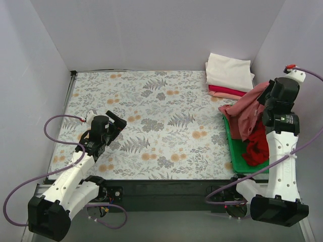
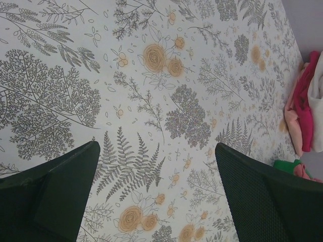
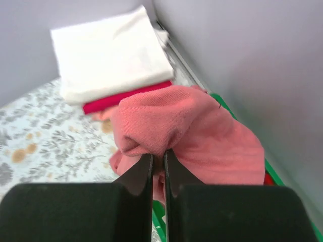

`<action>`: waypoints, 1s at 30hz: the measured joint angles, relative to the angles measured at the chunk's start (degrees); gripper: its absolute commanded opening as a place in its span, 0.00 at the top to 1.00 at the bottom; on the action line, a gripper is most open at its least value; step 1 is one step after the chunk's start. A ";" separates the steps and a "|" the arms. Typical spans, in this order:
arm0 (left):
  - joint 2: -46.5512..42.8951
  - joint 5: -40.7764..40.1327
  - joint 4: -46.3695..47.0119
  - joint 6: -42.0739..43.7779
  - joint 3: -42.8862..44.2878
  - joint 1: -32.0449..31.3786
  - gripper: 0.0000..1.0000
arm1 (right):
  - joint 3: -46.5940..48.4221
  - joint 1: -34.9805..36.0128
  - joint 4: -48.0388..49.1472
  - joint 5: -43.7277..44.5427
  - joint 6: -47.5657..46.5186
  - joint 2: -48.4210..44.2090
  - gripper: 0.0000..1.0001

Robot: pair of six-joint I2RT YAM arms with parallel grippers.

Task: Fold and stack the t-shirts
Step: Grab the tshirt from the pile, then move the tshirt to the center of the board

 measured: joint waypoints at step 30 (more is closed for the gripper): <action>-3.34 5.60 0.37 -0.02 0.00 0.00 0.02 | 58.36 45.24 -2.51 -14.43 -2.75 32.79 0.99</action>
